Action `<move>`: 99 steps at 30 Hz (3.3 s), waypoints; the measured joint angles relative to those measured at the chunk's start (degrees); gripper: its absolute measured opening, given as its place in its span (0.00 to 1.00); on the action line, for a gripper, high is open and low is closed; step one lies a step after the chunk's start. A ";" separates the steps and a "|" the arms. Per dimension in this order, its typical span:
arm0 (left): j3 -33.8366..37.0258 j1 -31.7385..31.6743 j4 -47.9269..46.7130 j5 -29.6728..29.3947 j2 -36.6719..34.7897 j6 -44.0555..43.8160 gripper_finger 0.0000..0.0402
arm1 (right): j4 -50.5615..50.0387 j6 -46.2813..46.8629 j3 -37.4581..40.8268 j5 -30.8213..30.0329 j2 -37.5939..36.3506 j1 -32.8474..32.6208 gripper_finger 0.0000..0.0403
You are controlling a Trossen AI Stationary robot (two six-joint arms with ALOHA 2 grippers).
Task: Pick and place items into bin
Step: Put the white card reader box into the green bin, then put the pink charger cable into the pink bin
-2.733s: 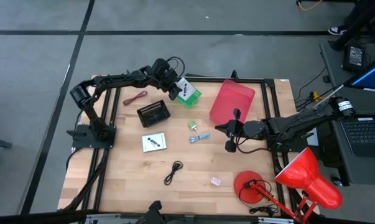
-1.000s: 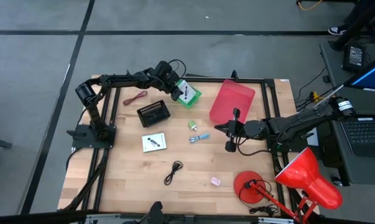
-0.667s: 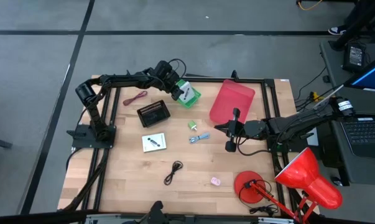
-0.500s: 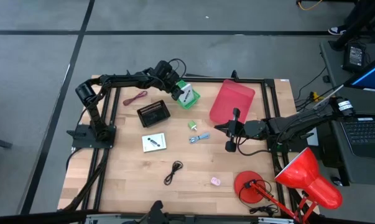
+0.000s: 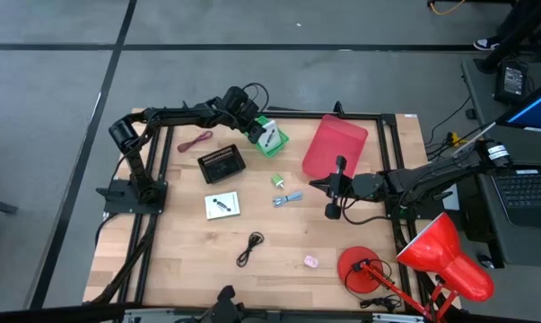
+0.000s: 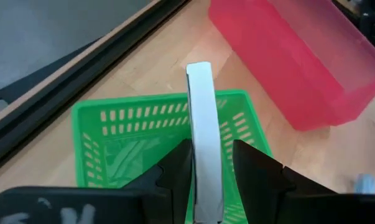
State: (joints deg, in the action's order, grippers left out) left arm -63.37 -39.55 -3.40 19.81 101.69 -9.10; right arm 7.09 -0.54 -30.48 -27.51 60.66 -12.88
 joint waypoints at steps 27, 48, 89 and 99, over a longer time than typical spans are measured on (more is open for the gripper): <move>0.00 -0.28 -0.67 -5.41 0.00 5.42 0.28 | -0.02 0.24 0.00 0.02 0.00 0.02 0.00; -0.02 4.75 -14.86 -1.86 -20.09 21.83 0.11 | -1.94 2.00 -0.02 0.04 0.04 0.00 0.00; 3.65 17.92 -52.30 -41.47 -34.12 10.35 0.04 | -2.16 0.17 -0.02 1.77 0.04 -0.02 0.00; 3.66 6.68 -52.33 -38.70 -34.12 11.87 0.19 | -1.55 -2.74 -0.02 1.76 0.04 0.00 0.00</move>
State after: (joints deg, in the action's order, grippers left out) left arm -59.71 -32.87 -55.72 -18.89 67.57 2.76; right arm 5.54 -3.28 -30.50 -25.75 60.71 -12.88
